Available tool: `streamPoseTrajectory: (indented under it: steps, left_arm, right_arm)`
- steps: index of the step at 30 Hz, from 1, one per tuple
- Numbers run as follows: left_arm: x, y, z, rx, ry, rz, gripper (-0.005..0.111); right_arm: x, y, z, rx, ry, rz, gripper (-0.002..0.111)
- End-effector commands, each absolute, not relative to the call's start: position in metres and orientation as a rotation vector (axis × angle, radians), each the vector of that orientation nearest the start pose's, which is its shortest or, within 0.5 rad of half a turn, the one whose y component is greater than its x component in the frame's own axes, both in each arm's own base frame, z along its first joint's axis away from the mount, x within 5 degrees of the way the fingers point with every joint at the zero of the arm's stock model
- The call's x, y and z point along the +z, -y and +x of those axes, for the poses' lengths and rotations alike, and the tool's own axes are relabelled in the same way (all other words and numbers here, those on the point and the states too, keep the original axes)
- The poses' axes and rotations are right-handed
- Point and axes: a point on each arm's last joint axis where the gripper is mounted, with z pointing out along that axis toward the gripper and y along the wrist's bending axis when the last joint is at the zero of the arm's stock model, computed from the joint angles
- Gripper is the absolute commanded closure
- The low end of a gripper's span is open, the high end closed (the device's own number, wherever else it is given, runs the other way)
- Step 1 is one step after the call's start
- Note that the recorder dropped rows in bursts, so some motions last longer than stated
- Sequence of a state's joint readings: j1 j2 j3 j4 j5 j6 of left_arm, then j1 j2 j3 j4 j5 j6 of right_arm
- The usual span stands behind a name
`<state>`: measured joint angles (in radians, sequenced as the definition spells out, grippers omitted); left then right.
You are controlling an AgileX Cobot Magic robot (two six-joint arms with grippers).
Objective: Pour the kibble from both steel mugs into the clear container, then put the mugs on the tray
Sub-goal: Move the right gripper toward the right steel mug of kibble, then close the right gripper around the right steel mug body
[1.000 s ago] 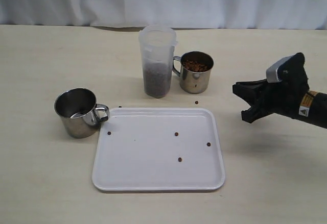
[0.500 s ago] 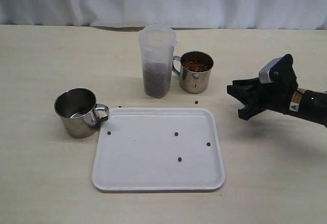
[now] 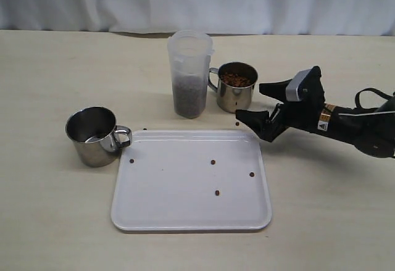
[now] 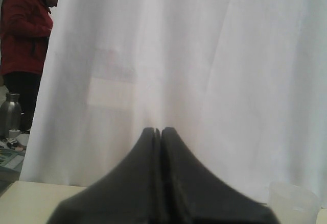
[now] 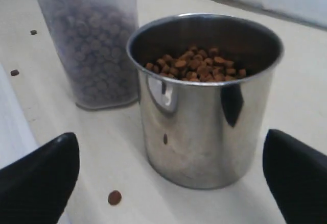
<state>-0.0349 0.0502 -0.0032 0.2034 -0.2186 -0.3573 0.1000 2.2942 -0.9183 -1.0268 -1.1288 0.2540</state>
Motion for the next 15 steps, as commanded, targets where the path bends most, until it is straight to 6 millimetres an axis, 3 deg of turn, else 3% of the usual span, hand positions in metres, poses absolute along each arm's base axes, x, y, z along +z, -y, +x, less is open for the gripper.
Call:
streamPoseTrajectory:
  steps: [1,8,15]
  left_arm:
    - [0.230,0.006,0.057,-0.204,-1.319,-0.049,0.107]
    - [0.230,0.006,0.057,-0.204,-1.319,-0.049,0.107]
    - [0.230,0.006,0.057,-0.205,-1.317,-0.049,0.107]
  right_arm:
    - [0.053,-0.115,0.359,0.684,-1.648,-0.905,0.030]
    - [0.044,-0.127,0.374,0.675,-1.633,-0.869,0.030]
    - [0.043,-0.125,0.380,0.667,-1.624,-0.789,0.030]
